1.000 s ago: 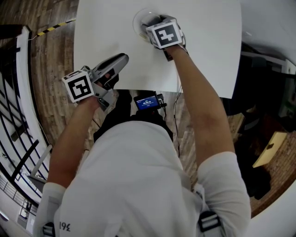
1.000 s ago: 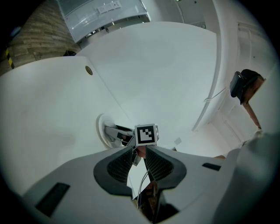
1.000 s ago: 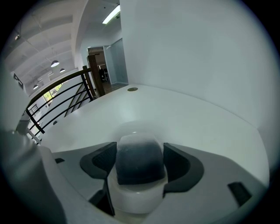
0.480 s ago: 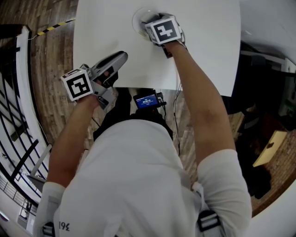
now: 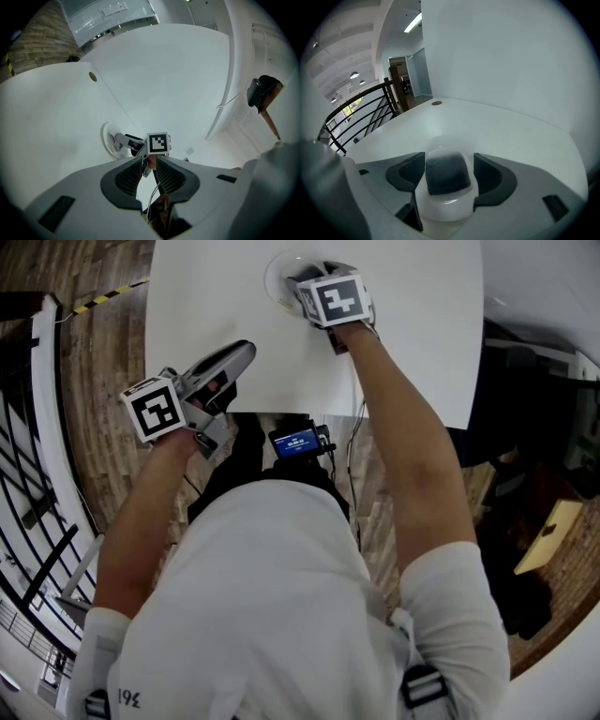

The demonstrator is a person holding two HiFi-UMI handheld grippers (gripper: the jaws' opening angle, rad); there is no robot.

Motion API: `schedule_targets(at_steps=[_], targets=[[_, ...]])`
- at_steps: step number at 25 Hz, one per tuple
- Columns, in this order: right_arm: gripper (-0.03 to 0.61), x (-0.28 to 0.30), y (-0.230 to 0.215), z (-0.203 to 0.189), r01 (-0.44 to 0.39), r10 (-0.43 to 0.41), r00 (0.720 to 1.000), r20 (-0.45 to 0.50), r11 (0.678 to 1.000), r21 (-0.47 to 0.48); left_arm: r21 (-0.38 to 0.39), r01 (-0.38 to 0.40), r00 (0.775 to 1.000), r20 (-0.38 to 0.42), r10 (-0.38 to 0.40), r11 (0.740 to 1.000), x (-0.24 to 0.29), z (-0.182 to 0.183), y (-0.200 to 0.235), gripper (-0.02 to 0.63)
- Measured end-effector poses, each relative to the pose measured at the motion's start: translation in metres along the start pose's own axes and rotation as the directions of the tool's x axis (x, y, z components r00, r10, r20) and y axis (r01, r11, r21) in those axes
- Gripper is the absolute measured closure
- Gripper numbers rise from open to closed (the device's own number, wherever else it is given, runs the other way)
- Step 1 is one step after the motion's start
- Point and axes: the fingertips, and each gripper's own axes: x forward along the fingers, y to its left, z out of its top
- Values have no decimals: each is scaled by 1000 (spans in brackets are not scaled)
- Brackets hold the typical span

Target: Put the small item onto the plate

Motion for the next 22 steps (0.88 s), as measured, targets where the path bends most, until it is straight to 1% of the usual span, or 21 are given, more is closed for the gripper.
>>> schedule_targets(at_steps=[7, 12, 13, 14, 15, 17, 20, 21, 22], targets=[[255, -13, -5, 11, 23, -25, 999, 47, 999, 29, 8, 4, 1000, 0, -4, 1000, 0, 1, -1, 520], [256, -25, -1, 16, 9, -12, 997, 80, 999, 38, 18, 4, 1000, 5, -4, 1000, -2, 1, -2, 520], [281, -30, 1, 18, 4, -8, 996, 93, 999, 39, 19, 6, 1000, 8, -6, 1000, -3, 1, -4, 520], [332, -35, 4, 21, -1, -3, 994, 109, 999, 40, 21, 9, 1000, 11, -9, 1000, -4, 1, -6, 520], [352, -41, 8, 23, -10, 5, 992, 128, 999, 41, 23, 13, 1000, 14, -13, 1000, -5, 1, -9, 520], [420, -51, 15, 29, -26, 19, 987, 159, 999, 42, 26, 25, 999, 20, -26, 999, -7, 1, -14, 520], [562, -71, 22, 30, -31, 22, 983, 180, 999, 44, 34, 49, 998, 29, -50, 998, -10, -1, -24, 520], [577, -80, 25, 28, -28, 19, 984, 179, 999, 45, 37, 57, 998, 31, -58, 998, -12, -5, -30, 520], [577, -89, 29, 25, -26, 17, 984, 179, 999, 47, 39, 63, 997, 32, -65, 997, -15, -9, -35, 520]])
